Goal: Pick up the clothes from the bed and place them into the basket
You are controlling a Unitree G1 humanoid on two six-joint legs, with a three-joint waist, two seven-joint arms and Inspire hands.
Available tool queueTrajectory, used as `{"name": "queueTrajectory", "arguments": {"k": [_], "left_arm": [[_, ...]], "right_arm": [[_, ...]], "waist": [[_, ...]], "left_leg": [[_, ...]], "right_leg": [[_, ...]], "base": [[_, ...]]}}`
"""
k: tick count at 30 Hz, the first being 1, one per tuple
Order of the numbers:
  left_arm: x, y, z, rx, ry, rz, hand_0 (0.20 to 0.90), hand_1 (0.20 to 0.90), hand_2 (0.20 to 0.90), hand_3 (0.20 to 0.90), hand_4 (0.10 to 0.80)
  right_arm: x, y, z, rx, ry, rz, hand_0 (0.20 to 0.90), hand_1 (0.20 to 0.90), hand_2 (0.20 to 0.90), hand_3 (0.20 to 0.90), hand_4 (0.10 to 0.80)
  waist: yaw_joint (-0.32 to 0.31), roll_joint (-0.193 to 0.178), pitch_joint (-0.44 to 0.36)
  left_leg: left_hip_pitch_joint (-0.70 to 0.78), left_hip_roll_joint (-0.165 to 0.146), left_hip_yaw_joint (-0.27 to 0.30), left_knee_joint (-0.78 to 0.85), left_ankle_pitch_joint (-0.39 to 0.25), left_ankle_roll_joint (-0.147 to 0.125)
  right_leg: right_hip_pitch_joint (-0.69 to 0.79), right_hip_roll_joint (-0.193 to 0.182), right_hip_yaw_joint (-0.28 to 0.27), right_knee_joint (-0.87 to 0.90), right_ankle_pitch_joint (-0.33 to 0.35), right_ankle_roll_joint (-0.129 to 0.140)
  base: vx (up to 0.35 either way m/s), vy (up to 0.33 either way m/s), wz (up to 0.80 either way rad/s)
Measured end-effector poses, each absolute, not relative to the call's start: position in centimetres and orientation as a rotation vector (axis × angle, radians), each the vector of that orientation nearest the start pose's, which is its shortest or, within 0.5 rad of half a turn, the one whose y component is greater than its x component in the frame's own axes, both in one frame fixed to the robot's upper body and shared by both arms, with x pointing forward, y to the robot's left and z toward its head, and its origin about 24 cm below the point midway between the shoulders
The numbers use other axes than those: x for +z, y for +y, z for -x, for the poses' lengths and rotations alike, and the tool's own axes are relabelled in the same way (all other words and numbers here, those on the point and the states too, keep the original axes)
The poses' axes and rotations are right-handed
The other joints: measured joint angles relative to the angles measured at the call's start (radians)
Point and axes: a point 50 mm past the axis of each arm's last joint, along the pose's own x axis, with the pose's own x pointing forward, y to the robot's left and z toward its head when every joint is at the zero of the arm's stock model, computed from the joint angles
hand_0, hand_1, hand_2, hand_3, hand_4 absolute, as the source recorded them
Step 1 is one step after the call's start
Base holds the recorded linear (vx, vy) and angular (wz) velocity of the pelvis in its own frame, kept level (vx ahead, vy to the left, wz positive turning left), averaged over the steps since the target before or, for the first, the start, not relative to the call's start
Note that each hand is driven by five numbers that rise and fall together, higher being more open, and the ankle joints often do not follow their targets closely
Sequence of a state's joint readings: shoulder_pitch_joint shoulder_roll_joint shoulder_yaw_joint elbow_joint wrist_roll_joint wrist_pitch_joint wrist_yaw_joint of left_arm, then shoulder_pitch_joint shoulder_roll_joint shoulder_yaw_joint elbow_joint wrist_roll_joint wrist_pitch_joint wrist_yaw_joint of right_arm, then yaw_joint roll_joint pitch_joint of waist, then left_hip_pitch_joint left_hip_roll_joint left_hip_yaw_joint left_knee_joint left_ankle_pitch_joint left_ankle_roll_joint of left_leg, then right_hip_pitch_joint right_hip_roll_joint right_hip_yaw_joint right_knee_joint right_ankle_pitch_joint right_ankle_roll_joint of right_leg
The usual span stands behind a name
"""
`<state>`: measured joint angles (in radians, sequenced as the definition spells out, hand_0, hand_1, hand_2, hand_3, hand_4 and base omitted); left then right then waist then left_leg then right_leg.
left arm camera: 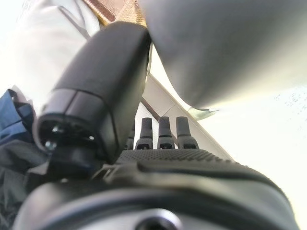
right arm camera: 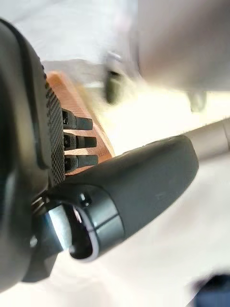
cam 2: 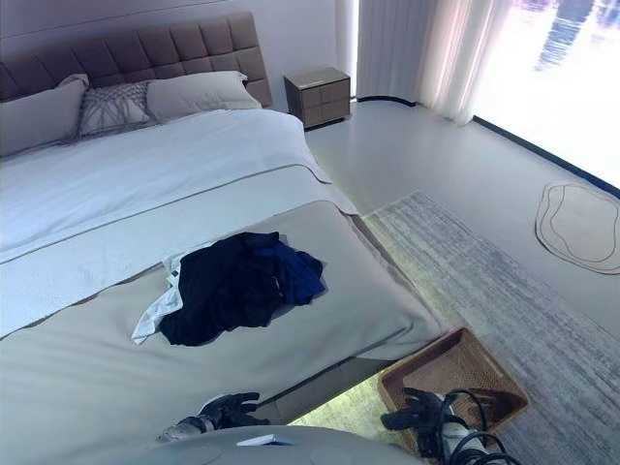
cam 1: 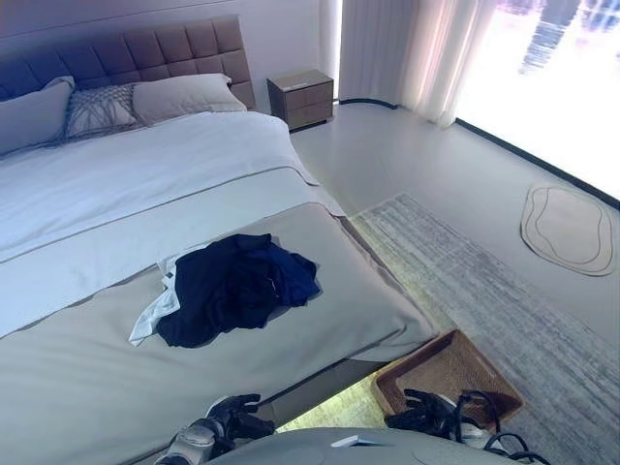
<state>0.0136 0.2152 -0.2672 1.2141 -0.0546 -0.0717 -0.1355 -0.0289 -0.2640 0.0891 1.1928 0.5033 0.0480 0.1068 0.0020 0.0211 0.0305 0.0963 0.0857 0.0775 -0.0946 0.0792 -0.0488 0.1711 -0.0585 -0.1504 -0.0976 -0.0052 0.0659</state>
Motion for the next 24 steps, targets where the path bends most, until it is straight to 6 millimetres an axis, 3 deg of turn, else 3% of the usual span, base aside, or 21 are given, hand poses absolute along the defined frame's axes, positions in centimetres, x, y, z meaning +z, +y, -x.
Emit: {"name": "queueTrajectory", "arguments": {"k": [3,6,9,12,15,17,21,22,23,24], "left_arm": [[-16.5,20.6,-8.6,-0.179,1.184,-0.215,0.900,0.900,0.900,0.900,0.800],[-16.5,20.6,-8.7,-0.175,1.176,-0.224,0.900,0.900,0.900,0.900,0.800],[-16.4,20.4,-9.2,-0.183,1.150,-0.235,0.900,0.900,0.900,0.900,0.800],[-16.1,20.3,-10.5,-0.192,1.115,-0.252,0.900,0.900,0.900,0.900,0.800],[-15.3,20.5,-12.7,-0.178,1.038,-0.274,0.900,0.900,0.900,0.900,0.800],[-14.4,20.8,-14.9,-0.176,0.969,-0.303,0.900,0.900,0.900,0.900,0.800],[-12.7,20.8,-18.7,-0.183,0.862,-0.323,0.900,0.900,0.900,0.900,0.800],[-12.4,20.7,-19.4,-0.184,0.840,-0.317,0.900,0.900,0.900,0.900,0.800],[-11.6,20.4,-20.7,-0.181,0.795,-0.314,0.900,0.900,0.900,0.900,0.800],[-11.4,20.4,-21.1,-0.178,0.781,-0.312,0.900,0.900,0.900,0.900,0.800]], "right_arm": [[-14.5,-22.8,-13.4,-0.365,0.943,-0.577,0.900,0.900,0.900,0.900,0.800],[-13.5,-21.7,-15.7,-0.295,0.818,-0.601,0.900,0.900,0.900,0.900,0.800],[-12.3,-21.1,-17.9,-0.180,0.754,-0.417,0.900,0.900,0.900,0.900,0.800],[-10.1,-21.6,-21.5,-0.076,0.693,-0.039,0.900,0.900,0.900,0.900,0.800],[-6.2,-22.3,-26.7,-0.042,0.558,0.362,0.900,0.900,0.900,0.900,0.800],[-2.3,-22.5,-30.8,-0.051,0.446,0.581,0.900,0.900,0.900,0.900,0.800],[5.3,-22.6,-36.5,-0.168,0.240,0.779,0.900,0.900,0.900,0.900,0.800],[6.6,-22.4,-37.3,-0.185,0.202,0.804,0.900,0.900,0.900,0.900,0.800],[9.5,-21.9,-38.7,-0.204,0.117,0.856,0.900,0.900,0.900,0.900,0.800],[10.5,-21.7,-39.1,-0.208,0.089,0.864,0.900,0.900,0.900,0.900,0.800]], "waist": [[0.007,-0.005,0.002],[0.027,-0.006,0.002],[0.055,-0.008,0.004],[0.093,-0.013,0.025],[0.138,-0.029,0.096],[0.162,-0.045,0.151],[0.227,-0.063,0.237],[0.242,-0.062,0.251],[0.260,-0.060,0.286],[0.270,-0.062,0.299]], "left_leg": [[-0.003,-0.001,-0.011,0.000,0.000,0.000],[-0.006,-0.007,-0.032,0.000,0.003,0.004],[-0.028,-0.019,-0.058,0.001,0.008,0.009],[-0.060,-0.034,-0.103,0.006,0.038,0.013],[-0.093,-0.043,-0.136,0.015,0.054,0.011],[-0.160,-0.047,-0.167,0.062,0.053,0.011],[-0.285,-0.061,-0.222,0.124,0.056,0.009],[-0.306,-0.063,-0.229,0.130,0.058,0.007],[-0.344,-0.070,-0.250,0.138,0.060,0.008],[-0.355,-0.070,-0.253,0.140,0.059,0.008]], "right_leg": [[0.000,0.000,-0.013,0.000,0.000,0.000],[0.011,-0.003,-0.033,0.000,-0.005,-0.001],[0.007,-0.010,-0.061,0.001,-0.009,0.001],[-0.007,-0.019,-0.096,0.006,-0.003,0.002],[-0.028,-0.027,-0.134,0.042,-0.012,0.015],[-0.078,-0.032,-0.159,0.087,-0.024,0.023],[-0.186,-0.049,-0.200,0.179,-0.053,0.022],[-0.206,-0.052,-0.206,0.190,-0.056,0.022],[-0.233,-0.055,-0.223,0.199,-0.057,0.022],[-0.245,-0.057,-0.226,0.205,-0.058,0.023]], "base": [[0.077,0.117,0.15],[0.031,0.083,0.21],[-0.019,0.072,0.30],[-0.054,0.011,0.38],[-0.091,-0.011,0.38],[-0.145,0.003,0.45],[-0.157,0.009,0.36],[-0.153,0.026,0.36],[-0.098,0.030,0.30],[-0.118,0.037,0.30]]}}
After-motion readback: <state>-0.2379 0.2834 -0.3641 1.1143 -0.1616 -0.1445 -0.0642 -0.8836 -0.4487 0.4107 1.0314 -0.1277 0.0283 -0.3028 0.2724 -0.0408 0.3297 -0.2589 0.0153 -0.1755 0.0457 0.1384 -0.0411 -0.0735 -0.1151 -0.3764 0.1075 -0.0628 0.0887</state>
